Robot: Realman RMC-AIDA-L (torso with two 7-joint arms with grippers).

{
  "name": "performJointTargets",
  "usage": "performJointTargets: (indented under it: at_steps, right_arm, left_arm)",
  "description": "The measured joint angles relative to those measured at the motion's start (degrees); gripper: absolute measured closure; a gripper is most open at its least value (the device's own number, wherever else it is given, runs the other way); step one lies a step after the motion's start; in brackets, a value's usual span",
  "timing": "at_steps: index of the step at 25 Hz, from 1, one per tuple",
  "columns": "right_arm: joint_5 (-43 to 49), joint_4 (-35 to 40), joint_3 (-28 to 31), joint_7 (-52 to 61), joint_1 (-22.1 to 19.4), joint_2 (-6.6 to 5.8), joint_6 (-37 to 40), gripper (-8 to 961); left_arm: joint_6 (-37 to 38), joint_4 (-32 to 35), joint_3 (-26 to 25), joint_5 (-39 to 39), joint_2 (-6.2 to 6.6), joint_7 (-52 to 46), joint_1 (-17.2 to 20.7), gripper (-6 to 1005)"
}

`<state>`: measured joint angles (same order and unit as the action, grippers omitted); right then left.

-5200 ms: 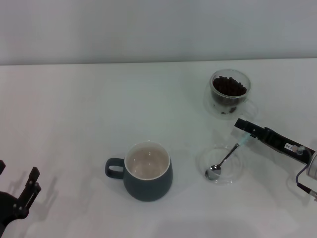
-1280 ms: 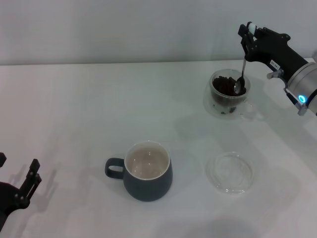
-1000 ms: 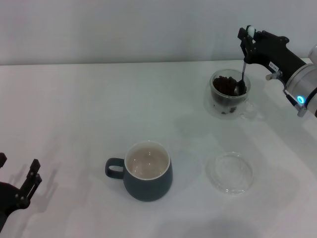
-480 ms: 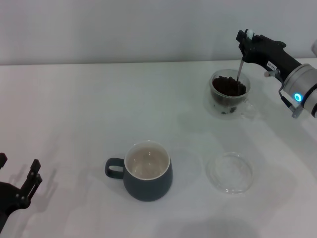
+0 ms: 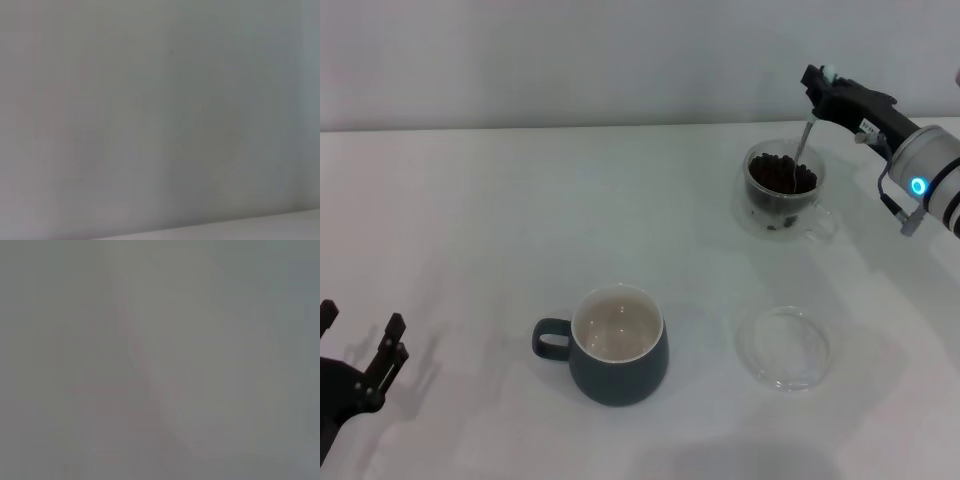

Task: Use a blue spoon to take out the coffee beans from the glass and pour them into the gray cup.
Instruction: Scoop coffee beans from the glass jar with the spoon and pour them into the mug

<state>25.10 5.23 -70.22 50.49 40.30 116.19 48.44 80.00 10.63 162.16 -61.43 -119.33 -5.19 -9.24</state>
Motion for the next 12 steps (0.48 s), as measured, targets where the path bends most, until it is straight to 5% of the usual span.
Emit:
performJointTargets:
  at_steps: [12]
  right_arm:
    - [-1.29, 0.03, 0.19, 11.94, -0.52, 0.0, -3.19, 803]
  left_arm:
    - [0.12, -0.99, 0.0, -0.63, 0.13, 0.0, -0.33, 238]
